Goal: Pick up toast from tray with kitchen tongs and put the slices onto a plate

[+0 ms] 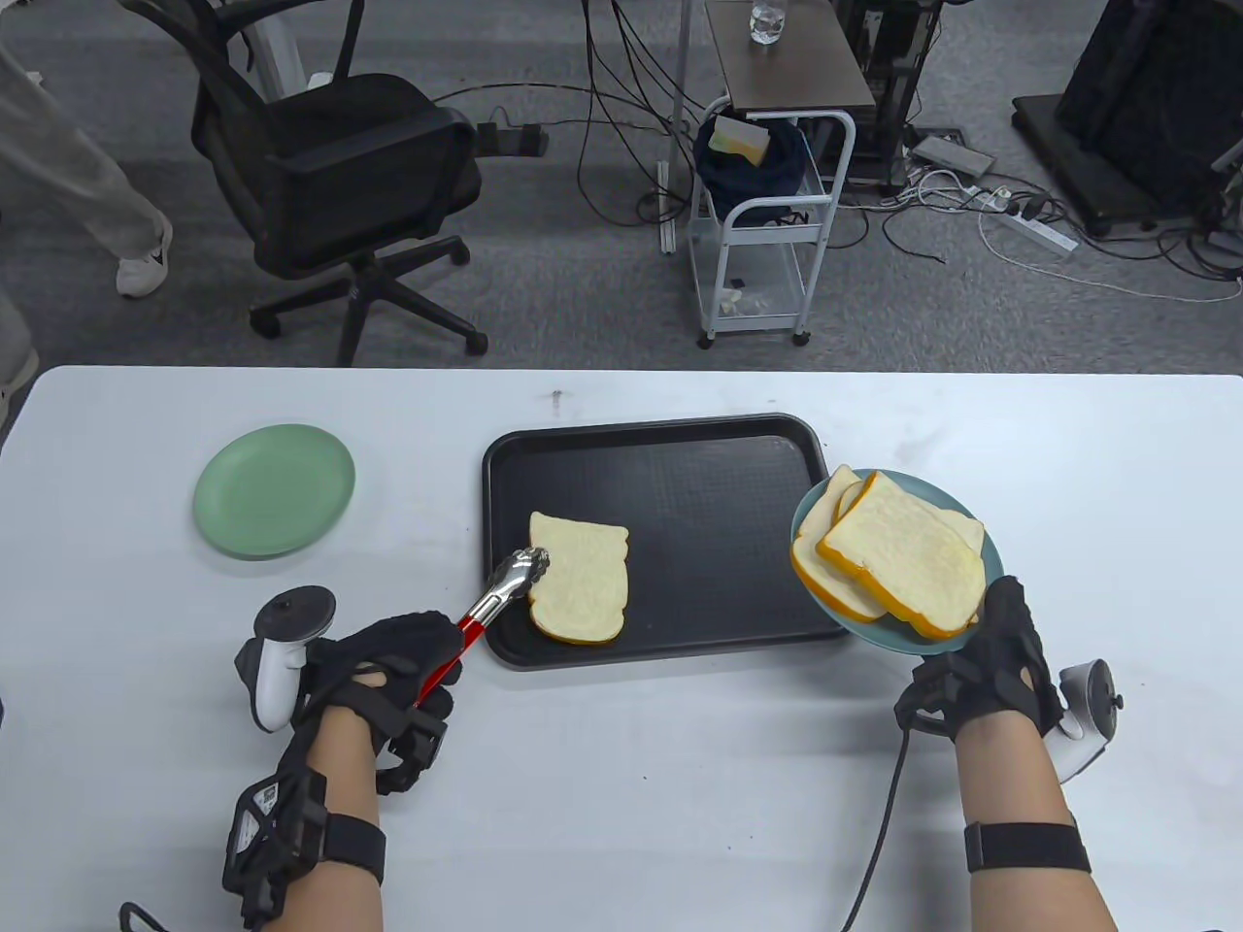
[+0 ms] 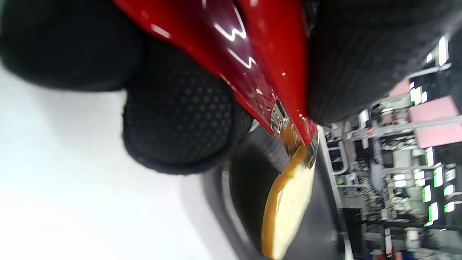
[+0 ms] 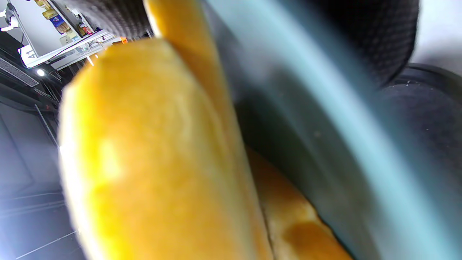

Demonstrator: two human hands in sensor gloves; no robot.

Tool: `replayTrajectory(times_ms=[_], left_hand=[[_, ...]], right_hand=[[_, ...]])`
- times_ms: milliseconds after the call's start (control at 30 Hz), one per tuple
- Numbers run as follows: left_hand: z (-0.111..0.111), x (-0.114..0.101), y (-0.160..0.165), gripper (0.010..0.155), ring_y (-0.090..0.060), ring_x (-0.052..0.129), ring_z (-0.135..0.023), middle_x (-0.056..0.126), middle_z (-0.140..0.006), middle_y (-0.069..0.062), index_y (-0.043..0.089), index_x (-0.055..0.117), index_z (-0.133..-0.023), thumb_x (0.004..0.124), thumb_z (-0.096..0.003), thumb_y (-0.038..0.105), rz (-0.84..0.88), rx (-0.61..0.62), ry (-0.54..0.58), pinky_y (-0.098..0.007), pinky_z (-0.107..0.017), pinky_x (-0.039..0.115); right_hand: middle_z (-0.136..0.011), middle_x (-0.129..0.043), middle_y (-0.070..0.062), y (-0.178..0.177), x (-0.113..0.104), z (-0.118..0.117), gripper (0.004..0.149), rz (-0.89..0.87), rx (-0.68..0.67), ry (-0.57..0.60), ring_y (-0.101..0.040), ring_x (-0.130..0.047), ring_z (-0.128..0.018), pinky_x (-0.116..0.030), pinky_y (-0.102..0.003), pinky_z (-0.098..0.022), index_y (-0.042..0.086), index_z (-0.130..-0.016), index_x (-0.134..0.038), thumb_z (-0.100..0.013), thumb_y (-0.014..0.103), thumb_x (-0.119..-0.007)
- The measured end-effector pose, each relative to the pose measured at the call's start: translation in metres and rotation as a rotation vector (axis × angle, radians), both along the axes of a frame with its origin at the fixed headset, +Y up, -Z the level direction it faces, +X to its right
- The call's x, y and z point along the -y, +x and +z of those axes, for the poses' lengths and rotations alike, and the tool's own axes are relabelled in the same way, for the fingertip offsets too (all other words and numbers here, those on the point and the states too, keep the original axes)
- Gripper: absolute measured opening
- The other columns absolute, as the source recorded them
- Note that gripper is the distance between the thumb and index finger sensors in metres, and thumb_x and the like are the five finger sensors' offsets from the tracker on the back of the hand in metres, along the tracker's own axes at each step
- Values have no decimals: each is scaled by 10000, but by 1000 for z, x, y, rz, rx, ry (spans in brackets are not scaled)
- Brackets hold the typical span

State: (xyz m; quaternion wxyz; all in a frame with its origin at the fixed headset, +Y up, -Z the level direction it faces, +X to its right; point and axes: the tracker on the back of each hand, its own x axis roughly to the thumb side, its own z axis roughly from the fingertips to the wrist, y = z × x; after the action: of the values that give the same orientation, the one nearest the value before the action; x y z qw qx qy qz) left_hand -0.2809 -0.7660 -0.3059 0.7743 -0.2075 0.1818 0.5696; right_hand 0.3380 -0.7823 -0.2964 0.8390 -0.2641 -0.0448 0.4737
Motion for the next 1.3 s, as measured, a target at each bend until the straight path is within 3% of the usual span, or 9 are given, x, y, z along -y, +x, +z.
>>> replayTrajectory(times_ms=[167, 400, 567, 700, 900, 1133, 1300], left_hand=[[-5, -52, 12, 611, -233, 1136, -312, 1039, -742, -125, 275, 784, -917, 979, -386, 505, 61, -6, 125, -400, -187, 950], [-7, -151, 65, 605, -228, 1138, -317, 1038, -747, -120, 274, 777, -922, 969, -397, 508, 189, 90, 340, -395, -191, 953], [-3, -184, 114, 604, -223, 1141, -320, 1037, -751, -117, 279, 771, -925, 961, -403, 515, 235, 181, 407, -390, -195, 957], [-2, -179, 152, 604, -221, 1142, -318, 1038, -751, -117, 277, 772, -925, 959, -403, 516, 267, 246, 401, -389, -192, 958], [-4, -138, 196, 601, -225, 1143, -315, 1038, -749, -123, 269, 773, -925, 958, -407, 510, 320, 307, 319, -392, -190, 959], [-3, -94, 223, 600, -226, 1146, -313, 1040, -746, -128, 260, 778, -922, 956, -407, 510, 315, 350, 225, -393, -187, 961], [0, -76, 226, 606, -230, 1145, -317, 1036, -752, -124, 260, 774, -924, 952, -406, 520, 258, 354, 184, -394, -189, 960]], right_hand=[[-790, -825, -164, 0, 0, 0, 495, 1, 3, -3, -304, -1047, -460, -861, -494, -403, 222, -898, -501, -504, 514, -571], [-790, -826, -164, 0, 1, 0, 495, 13, 5, -7, -304, -1047, -459, -861, -495, -403, 221, -898, -501, -504, 513, -571], [-789, -826, -165, 0, 1, -1, 495, 28, 6, -6, -305, -1047, -458, -861, -495, -402, 222, -898, -501, -503, 513, -572], [-788, -827, -165, 0, 1, -1, 494, 27, 3, 1, -304, -1048, -457, -861, -495, -402, 222, -897, -503, -503, 512, -572], [-788, -827, -166, 0, 0, -1, 494, 21, -5, 13, -305, -1048, -457, -861, -495, -402, 221, -897, -502, -503, 512, -572], [-788, -827, -165, -1, 1, -1, 494, 19, -13, 19, -306, -1046, -458, -861, -495, -401, 221, -897, -503, -504, 512, -572], [-788, -828, -165, -2, 1, -1, 494, 18, -21, 20, -305, -1047, -457, -861, -496, -401, 221, -898, -503, -504, 512, -572]])
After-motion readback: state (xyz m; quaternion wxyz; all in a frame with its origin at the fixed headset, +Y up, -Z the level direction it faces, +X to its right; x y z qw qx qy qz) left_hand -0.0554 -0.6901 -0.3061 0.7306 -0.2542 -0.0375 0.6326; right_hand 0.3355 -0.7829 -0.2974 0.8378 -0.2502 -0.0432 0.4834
